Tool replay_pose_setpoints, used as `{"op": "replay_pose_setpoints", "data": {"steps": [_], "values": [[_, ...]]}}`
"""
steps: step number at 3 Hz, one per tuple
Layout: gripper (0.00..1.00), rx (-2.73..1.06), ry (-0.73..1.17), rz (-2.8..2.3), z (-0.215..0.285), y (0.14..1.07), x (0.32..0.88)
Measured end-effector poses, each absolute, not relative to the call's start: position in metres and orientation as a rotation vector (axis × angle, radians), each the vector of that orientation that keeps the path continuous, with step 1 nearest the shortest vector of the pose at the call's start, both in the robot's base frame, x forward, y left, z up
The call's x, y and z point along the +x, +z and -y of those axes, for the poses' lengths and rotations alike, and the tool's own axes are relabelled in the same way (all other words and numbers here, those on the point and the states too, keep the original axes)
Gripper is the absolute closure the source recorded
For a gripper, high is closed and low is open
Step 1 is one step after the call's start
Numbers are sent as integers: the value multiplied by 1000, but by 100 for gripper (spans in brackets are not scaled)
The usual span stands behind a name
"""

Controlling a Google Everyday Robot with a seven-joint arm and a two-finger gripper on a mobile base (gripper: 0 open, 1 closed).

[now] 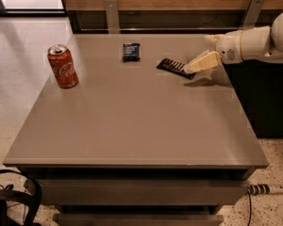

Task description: Pick rxbar chocolate

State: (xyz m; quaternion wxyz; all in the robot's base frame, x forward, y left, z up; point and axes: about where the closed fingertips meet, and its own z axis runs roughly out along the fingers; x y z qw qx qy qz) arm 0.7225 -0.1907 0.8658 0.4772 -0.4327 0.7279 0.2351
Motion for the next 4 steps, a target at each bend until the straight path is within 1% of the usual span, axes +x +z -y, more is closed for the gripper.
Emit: {"op": "replay_pose_setpoints", "data": {"steps": [1, 2, 4], "values": [[0, -1079, 585, -1731, 181, 847, 730], [0, -1072, 555, -1745, 182, 836, 733], [0, -1030, 486, -1840, 191, 818, 716]]}}
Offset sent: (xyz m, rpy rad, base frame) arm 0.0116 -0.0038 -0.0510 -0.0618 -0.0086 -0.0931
